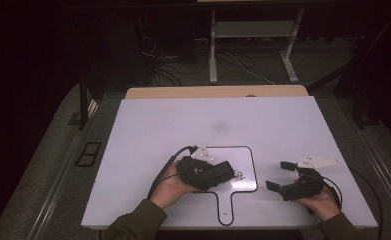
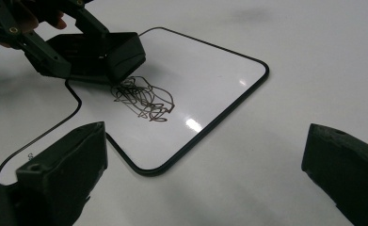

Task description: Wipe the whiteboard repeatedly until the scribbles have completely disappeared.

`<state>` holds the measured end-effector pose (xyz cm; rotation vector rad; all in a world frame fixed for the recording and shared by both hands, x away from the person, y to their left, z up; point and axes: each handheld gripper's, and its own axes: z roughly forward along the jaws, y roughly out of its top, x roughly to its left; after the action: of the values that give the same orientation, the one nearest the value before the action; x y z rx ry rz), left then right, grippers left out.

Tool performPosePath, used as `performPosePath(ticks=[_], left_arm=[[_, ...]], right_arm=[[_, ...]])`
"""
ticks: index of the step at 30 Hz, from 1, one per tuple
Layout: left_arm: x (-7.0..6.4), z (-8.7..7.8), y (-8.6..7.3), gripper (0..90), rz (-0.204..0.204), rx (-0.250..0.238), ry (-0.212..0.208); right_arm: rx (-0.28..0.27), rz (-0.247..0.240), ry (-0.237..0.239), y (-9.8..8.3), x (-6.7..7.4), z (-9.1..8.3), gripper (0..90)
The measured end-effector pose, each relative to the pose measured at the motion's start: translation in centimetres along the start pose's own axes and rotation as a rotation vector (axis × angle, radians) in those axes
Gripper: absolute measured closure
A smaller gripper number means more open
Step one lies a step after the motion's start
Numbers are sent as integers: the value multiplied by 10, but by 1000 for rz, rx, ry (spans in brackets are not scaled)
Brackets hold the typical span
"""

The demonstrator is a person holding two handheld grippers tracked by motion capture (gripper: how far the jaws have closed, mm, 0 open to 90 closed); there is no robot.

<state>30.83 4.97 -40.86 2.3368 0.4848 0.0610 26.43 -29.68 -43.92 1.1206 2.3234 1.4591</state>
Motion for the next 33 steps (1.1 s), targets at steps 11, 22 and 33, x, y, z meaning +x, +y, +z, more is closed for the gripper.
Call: performPosePath(ticks=[11, 22, 33], left_arm=[[15, -6, 5, 395, -7, -11, 0], [37, -11, 6, 396, -32, -23, 13], [48, -6, -4, 396, -57, 43, 58]], right_arm=[[2, 12, -6, 0, -1, 1, 0], [0, 15, -5, 0, -1, 1, 0], [4, 4, -1, -1, 0, 1, 0]])
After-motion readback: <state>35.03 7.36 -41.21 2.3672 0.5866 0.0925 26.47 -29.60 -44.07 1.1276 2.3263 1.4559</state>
